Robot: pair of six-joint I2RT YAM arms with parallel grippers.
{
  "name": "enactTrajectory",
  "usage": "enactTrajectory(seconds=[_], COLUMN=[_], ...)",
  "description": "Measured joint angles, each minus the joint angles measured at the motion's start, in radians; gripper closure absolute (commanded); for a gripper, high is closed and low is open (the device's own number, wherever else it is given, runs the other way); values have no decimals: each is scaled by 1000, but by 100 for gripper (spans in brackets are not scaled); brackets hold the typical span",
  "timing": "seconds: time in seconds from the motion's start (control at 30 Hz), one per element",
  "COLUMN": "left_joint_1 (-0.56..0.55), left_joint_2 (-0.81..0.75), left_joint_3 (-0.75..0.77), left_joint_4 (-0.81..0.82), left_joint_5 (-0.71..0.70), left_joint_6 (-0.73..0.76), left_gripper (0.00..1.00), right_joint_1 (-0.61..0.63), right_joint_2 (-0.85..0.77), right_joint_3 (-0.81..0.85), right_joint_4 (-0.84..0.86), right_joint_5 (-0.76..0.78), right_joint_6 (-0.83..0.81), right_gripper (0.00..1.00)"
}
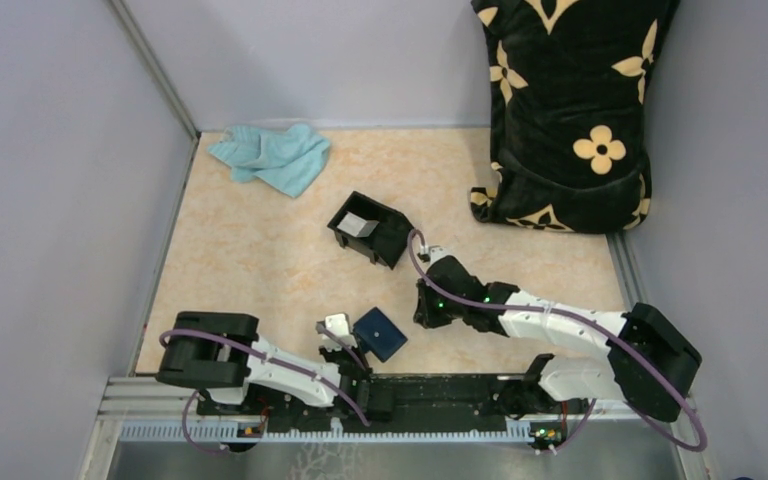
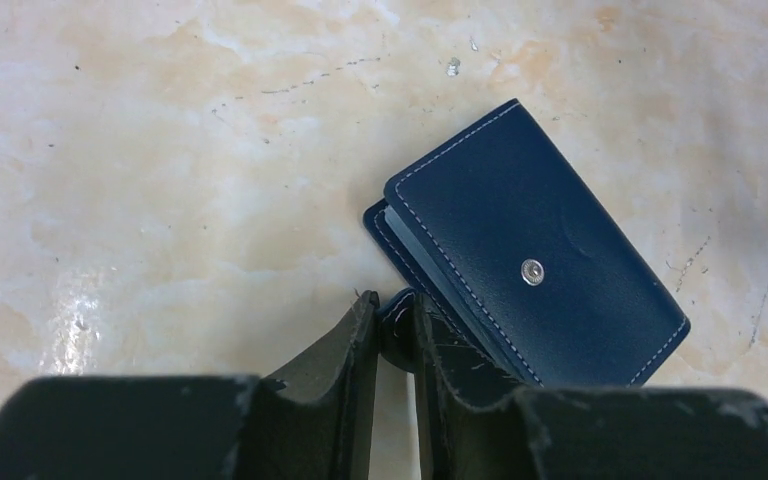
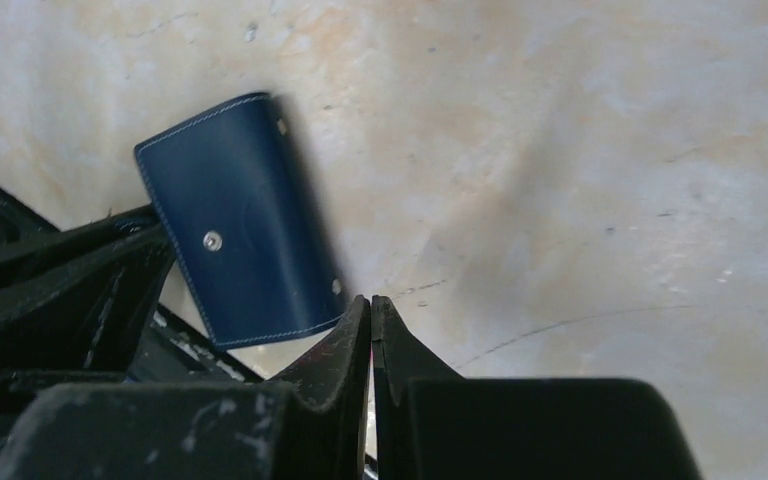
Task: Put the credit cards into the card holder
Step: Close the card holder at the center of the board.
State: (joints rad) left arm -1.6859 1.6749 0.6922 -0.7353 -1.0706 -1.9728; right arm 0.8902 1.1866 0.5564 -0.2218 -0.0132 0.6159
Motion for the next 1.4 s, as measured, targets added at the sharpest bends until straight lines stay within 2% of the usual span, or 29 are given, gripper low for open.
enactTrajectory(seconds=[0.2, 0.5, 0.67, 1.07, 1.4], left_joint_1=[0, 0, 6, 10, -37], left_joint_2=[-62, -200, -215, -246, -306], left_joint_3=[-88, -259, -284, -299, -283], left_joint_4=[150, 465, 547, 595, 497], left_joint_5=[-38, -59, -58, -27, 5], left_joint_6=[133, 339, 421, 504, 505], left_gripper=[73, 73, 73, 74, 73], right_joint_1=[80, 151, 176, 183, 183], right_joint_2=[47, 157, 218, 327, 386], right_joint_3=[0, 37, 63, 66, 66], right_joint_4=[80, 187, 243, 334, 448], right_joint_5=[-56, -103, -114, -122, -137], right_joint_6=[40, 93, 111, 140, 160], right_gripper=[98, 99, 99, 100, 100])
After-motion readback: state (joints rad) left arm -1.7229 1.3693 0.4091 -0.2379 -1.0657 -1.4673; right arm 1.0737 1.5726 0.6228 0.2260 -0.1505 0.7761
